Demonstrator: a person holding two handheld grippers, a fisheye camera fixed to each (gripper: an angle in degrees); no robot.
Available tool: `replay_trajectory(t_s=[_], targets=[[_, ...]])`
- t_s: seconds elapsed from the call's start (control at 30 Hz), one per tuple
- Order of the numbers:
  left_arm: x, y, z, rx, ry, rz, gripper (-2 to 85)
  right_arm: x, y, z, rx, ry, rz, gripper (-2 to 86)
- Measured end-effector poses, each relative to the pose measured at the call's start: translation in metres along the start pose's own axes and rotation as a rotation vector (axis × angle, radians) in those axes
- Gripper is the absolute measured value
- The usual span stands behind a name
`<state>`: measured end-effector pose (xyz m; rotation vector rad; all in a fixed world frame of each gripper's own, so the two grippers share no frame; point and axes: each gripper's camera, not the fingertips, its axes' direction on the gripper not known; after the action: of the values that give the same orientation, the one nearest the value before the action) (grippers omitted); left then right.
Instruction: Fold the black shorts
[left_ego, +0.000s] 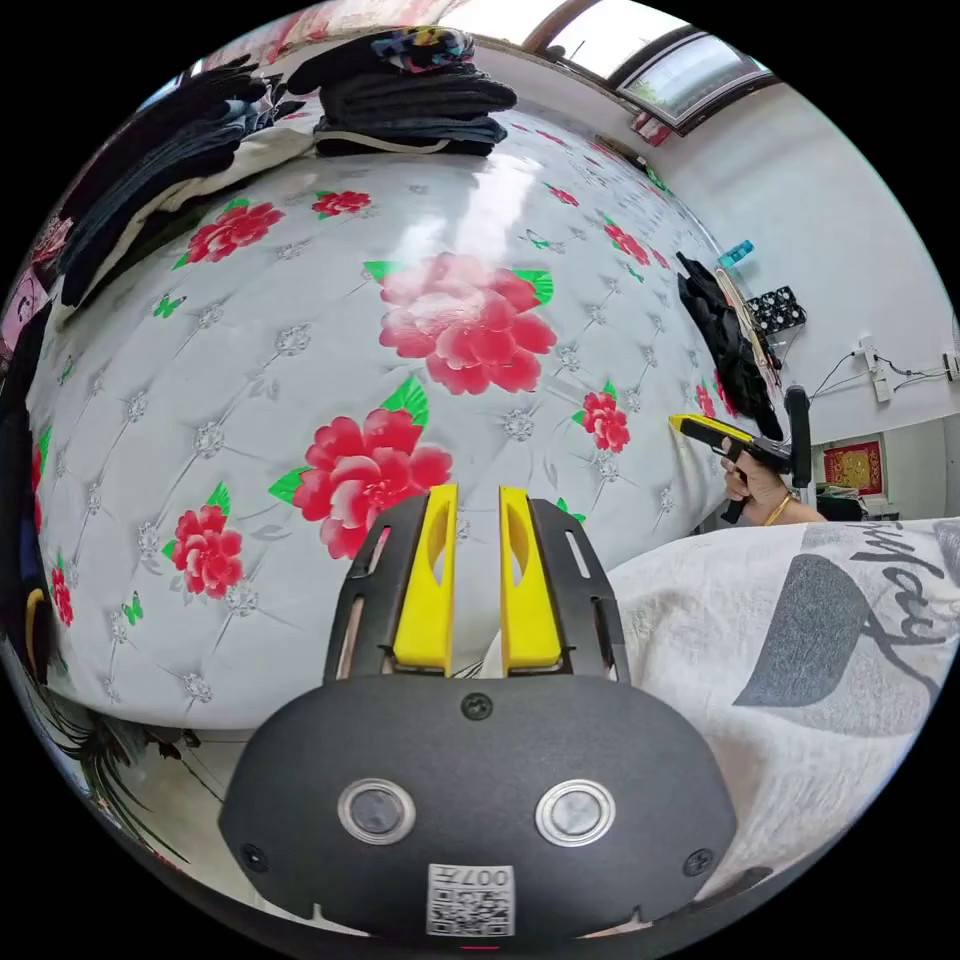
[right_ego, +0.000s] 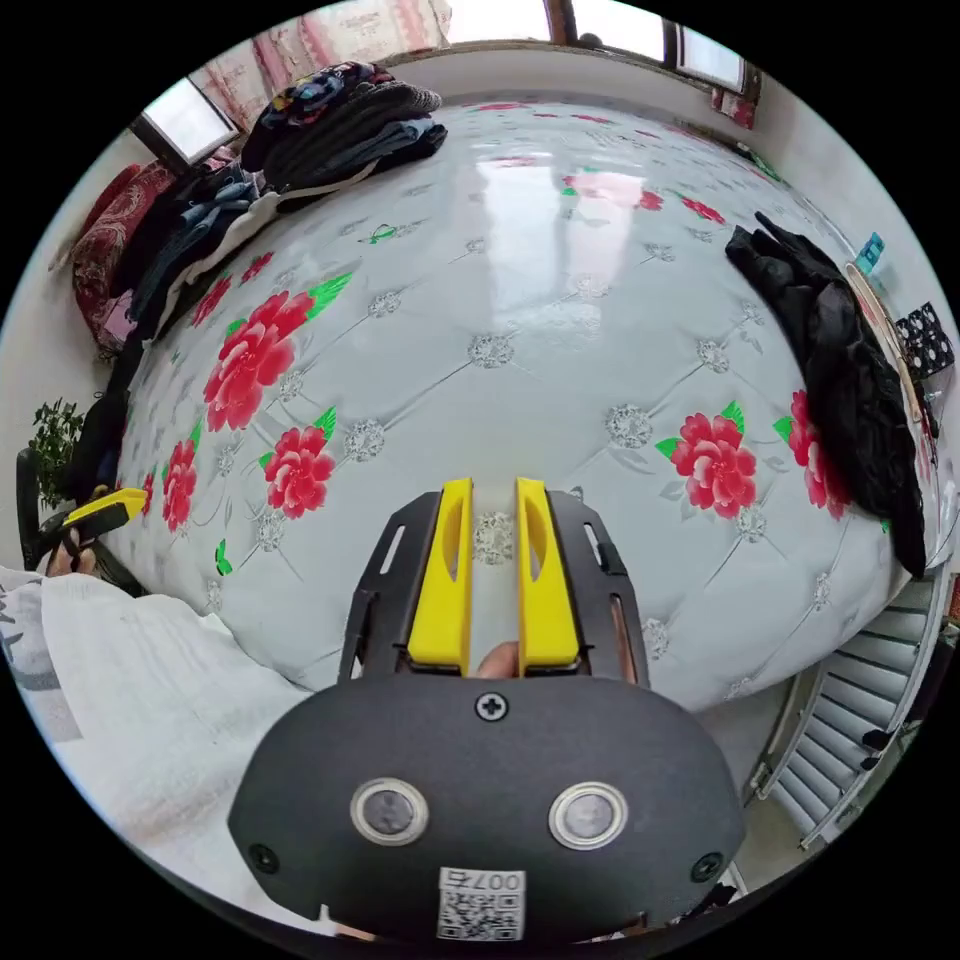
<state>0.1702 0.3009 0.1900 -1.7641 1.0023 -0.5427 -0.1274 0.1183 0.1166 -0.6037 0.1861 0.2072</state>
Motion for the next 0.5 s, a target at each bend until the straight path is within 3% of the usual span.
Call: replay_trajectory(t_s=[0.17, 0.33, 0.5], targets=[[0.041, 0.012, 0.024, -0.021, -0.023, 0.0, 6.2, 0.065, 0.003, -0.047, 0.065, -0.07, 0.121, 6.1], [0.042, 0.029, 0.038, -0.029, -0.047, -0.095, 5.5, 0.181, 0.018, -0.135, 0.24, 0.135, 0.324, 7.2], [0.045, 0.037, 0.048, 0.011, -0.059, -0.205, 5.2, 0.279, 0.027, -0.205, 0.294, 0.31, 0.463, 8.7]])
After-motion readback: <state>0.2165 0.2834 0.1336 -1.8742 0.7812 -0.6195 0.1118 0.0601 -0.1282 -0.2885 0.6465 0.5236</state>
